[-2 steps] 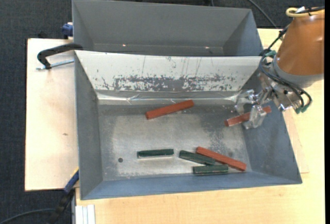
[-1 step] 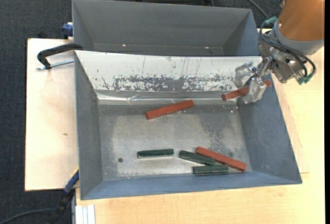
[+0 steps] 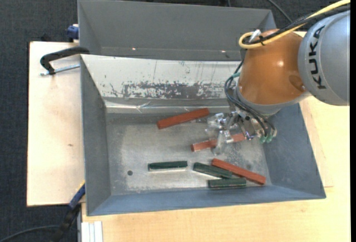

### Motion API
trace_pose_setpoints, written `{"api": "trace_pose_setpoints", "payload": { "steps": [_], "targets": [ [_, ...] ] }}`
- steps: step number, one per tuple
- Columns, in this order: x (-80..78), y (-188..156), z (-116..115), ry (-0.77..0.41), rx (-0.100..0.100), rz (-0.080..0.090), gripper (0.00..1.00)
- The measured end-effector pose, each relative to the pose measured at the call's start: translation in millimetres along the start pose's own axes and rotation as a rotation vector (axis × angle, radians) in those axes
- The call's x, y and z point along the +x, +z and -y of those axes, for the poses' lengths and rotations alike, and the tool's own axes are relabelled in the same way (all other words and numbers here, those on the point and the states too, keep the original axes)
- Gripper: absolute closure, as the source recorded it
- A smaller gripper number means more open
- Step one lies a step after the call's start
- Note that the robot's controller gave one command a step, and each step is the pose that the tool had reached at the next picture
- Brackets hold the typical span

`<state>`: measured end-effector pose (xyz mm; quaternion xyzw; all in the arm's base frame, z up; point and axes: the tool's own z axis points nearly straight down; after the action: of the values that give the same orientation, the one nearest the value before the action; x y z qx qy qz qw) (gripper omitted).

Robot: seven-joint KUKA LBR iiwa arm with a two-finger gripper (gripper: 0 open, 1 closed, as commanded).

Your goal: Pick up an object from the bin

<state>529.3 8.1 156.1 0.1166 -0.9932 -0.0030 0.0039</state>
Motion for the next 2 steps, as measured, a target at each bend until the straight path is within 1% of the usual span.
{"api": "trace_pose_setpoints", "payload": {
  "steps": [1,2],
  "targets": [
    [-21.2,-85.3,-12.0,0.001,0.008,0.022,1.00],
    [29.5,1.9,-56.0,0.048,0.003,-0.002,1.00]
  ]
}}
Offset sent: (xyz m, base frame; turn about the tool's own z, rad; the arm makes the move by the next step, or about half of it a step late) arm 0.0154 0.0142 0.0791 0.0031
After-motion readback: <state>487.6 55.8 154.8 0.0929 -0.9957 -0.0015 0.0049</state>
